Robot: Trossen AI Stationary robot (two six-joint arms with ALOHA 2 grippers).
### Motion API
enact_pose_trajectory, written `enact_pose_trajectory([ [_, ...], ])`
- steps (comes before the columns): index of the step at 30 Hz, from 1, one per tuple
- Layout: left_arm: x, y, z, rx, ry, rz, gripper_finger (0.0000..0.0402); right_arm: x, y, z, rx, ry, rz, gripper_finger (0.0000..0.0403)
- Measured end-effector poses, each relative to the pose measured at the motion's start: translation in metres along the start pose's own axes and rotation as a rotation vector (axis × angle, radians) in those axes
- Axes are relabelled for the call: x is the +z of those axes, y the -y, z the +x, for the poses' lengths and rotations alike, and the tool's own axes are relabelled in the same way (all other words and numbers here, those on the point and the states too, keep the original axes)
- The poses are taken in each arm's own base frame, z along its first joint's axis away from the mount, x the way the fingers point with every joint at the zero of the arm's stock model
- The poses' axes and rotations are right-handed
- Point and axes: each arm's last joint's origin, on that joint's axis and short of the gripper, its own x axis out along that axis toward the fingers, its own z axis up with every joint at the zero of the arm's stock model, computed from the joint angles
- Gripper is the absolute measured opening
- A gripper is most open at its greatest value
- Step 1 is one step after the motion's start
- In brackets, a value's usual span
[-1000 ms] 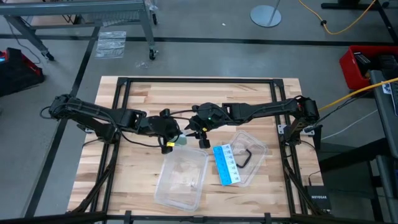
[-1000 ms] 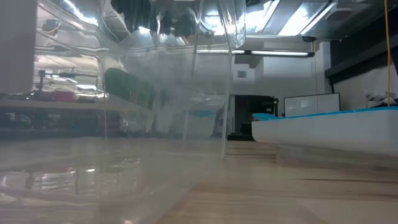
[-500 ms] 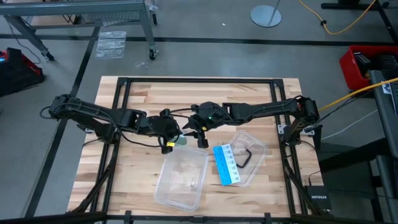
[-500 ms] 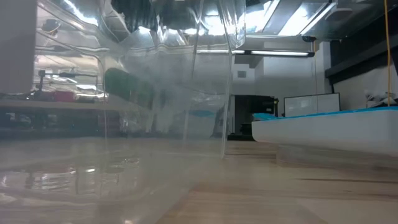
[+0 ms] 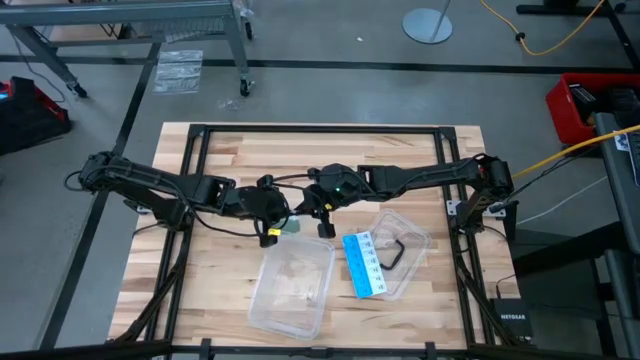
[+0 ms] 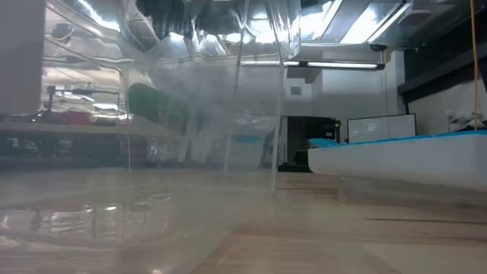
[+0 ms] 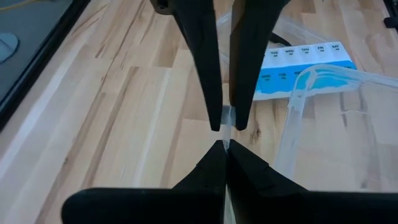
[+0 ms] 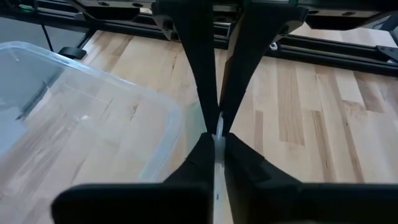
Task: Roll bandage
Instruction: Close the transparent zip bag
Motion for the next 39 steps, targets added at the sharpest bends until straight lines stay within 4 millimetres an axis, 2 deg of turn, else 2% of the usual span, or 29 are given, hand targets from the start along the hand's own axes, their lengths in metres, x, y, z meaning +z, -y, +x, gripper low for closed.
enact_pose_trajectory([
  [8,0.0003,-0.0001,0.0,0.003,0.004,0.001,0.0,-0.0051,-0.0007,-0.0002,0.006,-0.054,0.008,0.0035],
  [13,0.0002,-0.0001,0.0,0.004,0.003,0.0,0.0,-0.0067,-0.0008,-0.0003,0.001,-0.07,0.009,0.0017],
  [34,0.0008,-0.0008,0.0,0.022,0.011,-0.052,0.0,-0.0067,0.0004,-0.0003,-0.042,-0.075,0.005,0.0017],
  [39,0.001,-0.0024,-0.0001,0.078,0.021,-0.028,0.0021,-0.0064,0.0009,-0.0003,-0.053,-0.073,-0.009,0.0017],
])
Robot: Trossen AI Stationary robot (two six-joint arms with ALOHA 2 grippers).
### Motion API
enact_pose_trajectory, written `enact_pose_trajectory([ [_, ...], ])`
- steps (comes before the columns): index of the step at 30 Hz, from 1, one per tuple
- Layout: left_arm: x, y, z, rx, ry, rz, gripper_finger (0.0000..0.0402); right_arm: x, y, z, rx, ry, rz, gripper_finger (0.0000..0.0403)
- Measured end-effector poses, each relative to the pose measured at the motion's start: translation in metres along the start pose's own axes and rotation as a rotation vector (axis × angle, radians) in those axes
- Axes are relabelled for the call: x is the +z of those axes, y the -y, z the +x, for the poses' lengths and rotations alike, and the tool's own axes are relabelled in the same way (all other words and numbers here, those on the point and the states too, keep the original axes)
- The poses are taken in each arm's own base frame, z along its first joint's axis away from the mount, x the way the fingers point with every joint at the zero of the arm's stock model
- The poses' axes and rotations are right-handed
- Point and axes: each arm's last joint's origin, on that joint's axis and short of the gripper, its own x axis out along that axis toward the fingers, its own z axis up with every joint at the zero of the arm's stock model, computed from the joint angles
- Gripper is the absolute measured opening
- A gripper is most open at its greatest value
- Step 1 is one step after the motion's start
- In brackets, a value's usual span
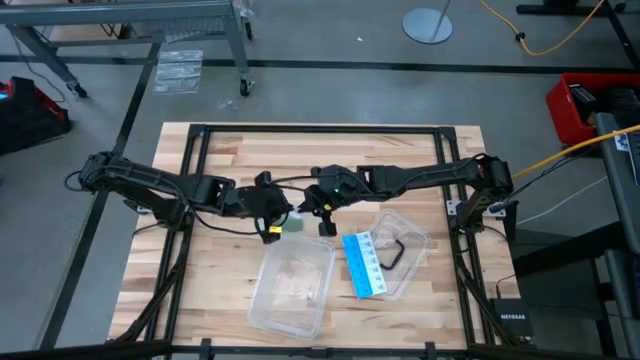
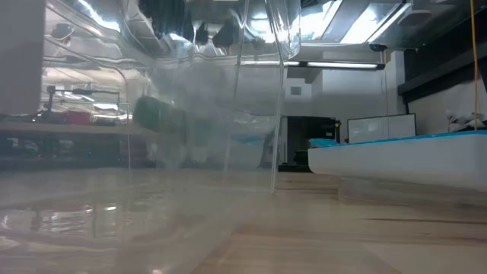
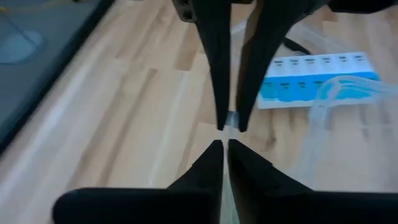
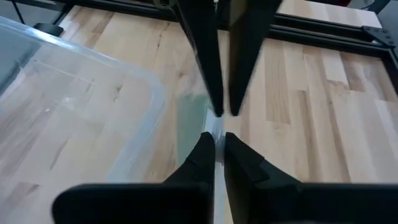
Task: Roll bandage
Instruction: Close the transparent zip bag
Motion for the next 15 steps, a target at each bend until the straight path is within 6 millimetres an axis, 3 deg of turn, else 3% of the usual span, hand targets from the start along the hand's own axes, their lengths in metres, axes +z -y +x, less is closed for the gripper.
enact_pose_trajectory([
  [7,0.0,-0.001,0.003,0.046,0.003,-0.006,0.0098,0.001,0.0,0.0,-0.001,0.007,-0.01,0.0017],
  [15,-0.008,0.007,0.026,0.048,-0.068,0.052,0.0159,0.002,0.0,0.0,-0.002,0.018,-0.013,0.0016],
])
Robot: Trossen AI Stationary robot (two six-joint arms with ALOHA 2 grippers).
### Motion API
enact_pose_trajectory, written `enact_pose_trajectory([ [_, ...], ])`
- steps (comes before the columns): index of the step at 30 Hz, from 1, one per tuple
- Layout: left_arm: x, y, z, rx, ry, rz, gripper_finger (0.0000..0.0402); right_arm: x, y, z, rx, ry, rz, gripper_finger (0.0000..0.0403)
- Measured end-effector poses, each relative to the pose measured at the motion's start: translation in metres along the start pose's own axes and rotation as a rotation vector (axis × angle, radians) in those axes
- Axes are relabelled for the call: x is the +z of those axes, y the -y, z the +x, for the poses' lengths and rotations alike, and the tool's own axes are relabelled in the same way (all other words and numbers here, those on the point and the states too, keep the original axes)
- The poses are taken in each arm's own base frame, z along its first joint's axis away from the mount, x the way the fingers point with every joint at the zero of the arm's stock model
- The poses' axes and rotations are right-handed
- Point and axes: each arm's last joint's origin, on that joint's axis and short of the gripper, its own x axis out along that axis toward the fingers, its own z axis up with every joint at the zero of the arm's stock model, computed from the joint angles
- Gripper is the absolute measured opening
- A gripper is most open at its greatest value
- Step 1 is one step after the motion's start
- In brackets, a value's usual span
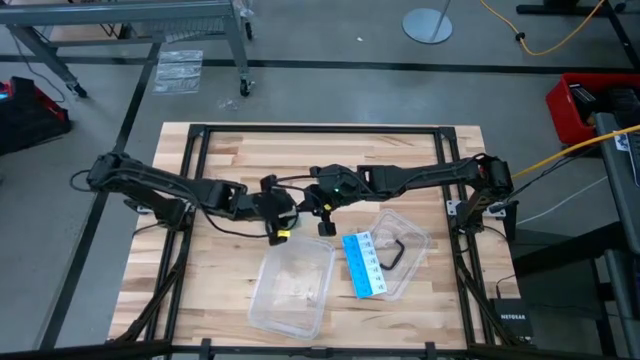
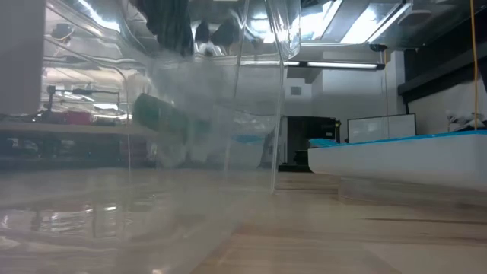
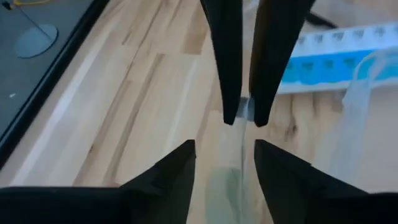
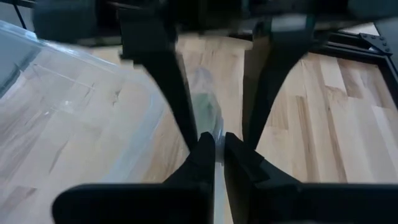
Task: Roll bandage
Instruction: Close the transparent zip bag
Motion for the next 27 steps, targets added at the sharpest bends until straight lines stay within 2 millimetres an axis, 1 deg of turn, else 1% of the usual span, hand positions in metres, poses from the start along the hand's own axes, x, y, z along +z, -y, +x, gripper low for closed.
enact_pose_trajectory([
  [3,0.0004,0.0033,0.0074,-0.001,0.004,0.042,0.0155,0.0002,0.0,0.0,0.001,0.003,-0.001,0.0016],
  [6,0.0016,0.0043,0.0092,-0.002,0.017,0.067,0.013,-0.0004,-0.0001,0.0,0.002,-0.004,0.0,0.0016],
  [9,0.0014,0.0043,0.0094,-0.002,0.015,0.084,0.009,-0.0009,-0.0002,0.0,0.003,-0.009,0.0,0.0016],
  [13,0.0014,0.0043,0.0094,-0.002,0.014,0.084,0.0021,-0.0009,-0.0002,0.0,0.003,-0.009,0.0,0.0016],
  [14,0.0014,0.0043,0.0093,-0.002,0.015,0.083,0.0011,-0.0009,-0.0002,0.0,0.003,-0.009,0.0,0.0016],
  [19,0.0013,0.0054,0.009,-0.004,0.016,0.103,0.0002,-0.0012,-0.0002,0.0,0.004,-0.012,0.0,0.002],
  [27,0.0039,0.0059,0.0089,-0.008,0.042,0.098,0.0,-0.0039,-0.0007,-0.0001,0.009,-0.041,0.004,0.008],
])
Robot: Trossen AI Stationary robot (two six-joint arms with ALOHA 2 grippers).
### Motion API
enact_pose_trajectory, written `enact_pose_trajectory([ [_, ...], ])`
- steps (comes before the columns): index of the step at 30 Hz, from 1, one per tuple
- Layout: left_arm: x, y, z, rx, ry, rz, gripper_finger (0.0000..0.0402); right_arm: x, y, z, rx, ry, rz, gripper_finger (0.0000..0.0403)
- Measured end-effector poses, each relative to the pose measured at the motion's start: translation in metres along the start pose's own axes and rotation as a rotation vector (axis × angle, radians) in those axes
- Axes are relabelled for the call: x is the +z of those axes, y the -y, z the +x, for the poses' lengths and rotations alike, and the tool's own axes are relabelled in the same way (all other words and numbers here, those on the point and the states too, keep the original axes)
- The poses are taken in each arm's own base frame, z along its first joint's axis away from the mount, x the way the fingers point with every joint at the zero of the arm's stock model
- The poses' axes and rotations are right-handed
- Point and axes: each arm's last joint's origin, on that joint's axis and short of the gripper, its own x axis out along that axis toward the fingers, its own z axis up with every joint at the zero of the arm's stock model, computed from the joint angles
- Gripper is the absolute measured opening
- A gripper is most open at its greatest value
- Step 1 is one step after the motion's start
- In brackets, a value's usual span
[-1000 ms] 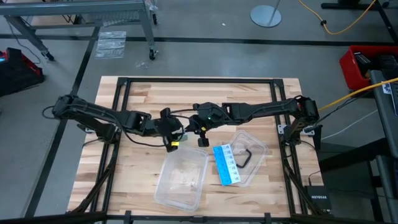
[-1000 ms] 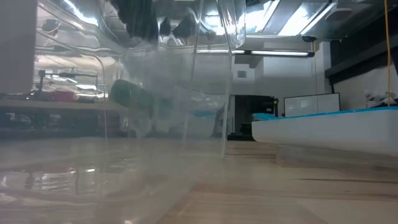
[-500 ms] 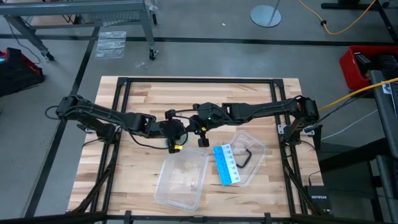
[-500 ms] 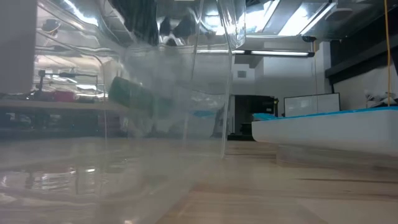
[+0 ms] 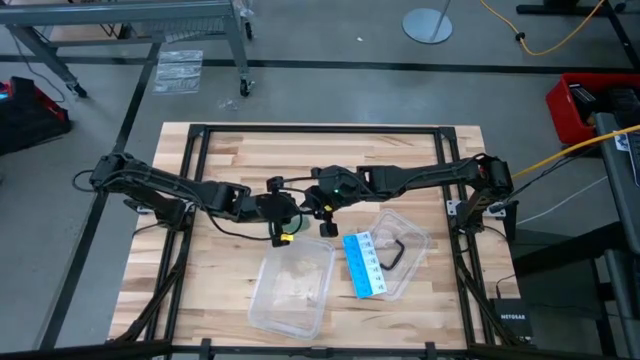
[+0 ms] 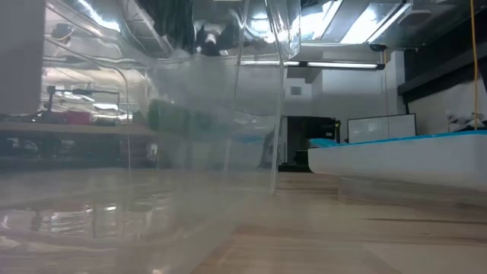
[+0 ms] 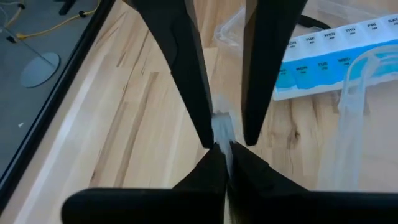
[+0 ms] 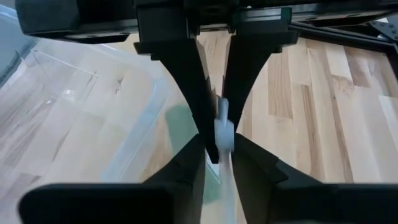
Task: Roll bandage
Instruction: Close the transparent zip bag
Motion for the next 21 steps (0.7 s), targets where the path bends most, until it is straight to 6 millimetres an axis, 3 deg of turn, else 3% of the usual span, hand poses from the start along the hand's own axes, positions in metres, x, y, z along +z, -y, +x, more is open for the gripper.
enact_pose_trajectory([
  [6,-0.0001,0.0,0.0,0.0,-0.001,0.004,0.0,0.0,0.0,0.0,0.0,0.0,0.001,0.009],
  [15,-0.0016,-0.0001,0.0,0.001,-0.016,0.01,0.0,0.0002,0.0,0.0,0.0,0.002,0.001,0.0038],
  [21,-0.0015,-0.0001,0.0,0.001,-0.014,0.009,0.0,0.0002,0.0,0.0,0.0,0.002,0.001,0.0029],
])
